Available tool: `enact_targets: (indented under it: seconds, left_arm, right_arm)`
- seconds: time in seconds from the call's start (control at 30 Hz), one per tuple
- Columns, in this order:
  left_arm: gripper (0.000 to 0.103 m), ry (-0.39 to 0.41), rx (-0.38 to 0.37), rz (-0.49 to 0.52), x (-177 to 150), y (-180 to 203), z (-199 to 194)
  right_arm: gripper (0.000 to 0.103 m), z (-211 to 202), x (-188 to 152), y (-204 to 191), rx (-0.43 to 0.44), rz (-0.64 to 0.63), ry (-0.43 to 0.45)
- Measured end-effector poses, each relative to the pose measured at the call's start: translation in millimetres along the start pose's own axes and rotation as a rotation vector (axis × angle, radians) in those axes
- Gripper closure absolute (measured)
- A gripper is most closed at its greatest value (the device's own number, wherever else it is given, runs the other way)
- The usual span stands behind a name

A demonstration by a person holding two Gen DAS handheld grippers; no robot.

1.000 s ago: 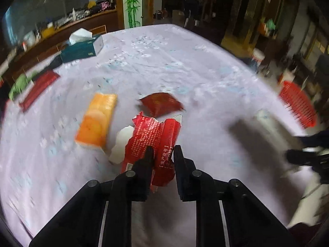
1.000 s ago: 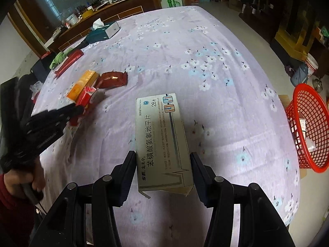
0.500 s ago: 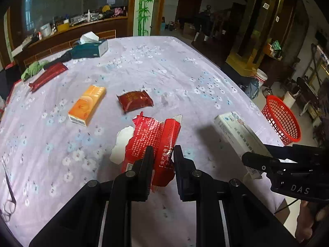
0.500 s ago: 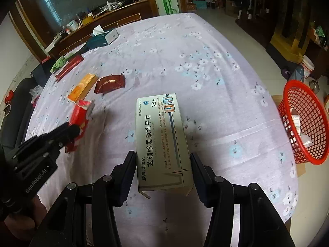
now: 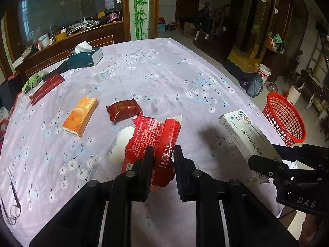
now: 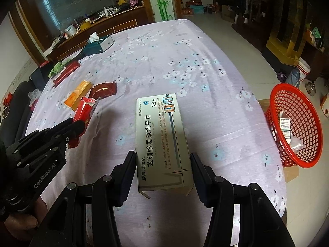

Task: Collect trash
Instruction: 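Carry the red wrapper and long white medicine box toward the red basket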

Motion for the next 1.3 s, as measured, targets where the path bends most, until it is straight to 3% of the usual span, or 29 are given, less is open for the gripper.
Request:
enact_targets:
  seconds: [1.3]
  left_arm:
    - [0.084, 0.053, -0.022, 0.068, 9, 39, -18]
  right_arm:
    - [0.046, -35, -7, 24, -0.098, 0.007, 0.066]
Point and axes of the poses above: each gripper's, at about its wrist camera, not at the fingertips, and z roughly the way its jaws point, y to its right, x to its top, the point moved 3 cm from there along z, roughly the way its jaws point, and after that the axes turned 13 degrees about x, right-handed, at the moved point
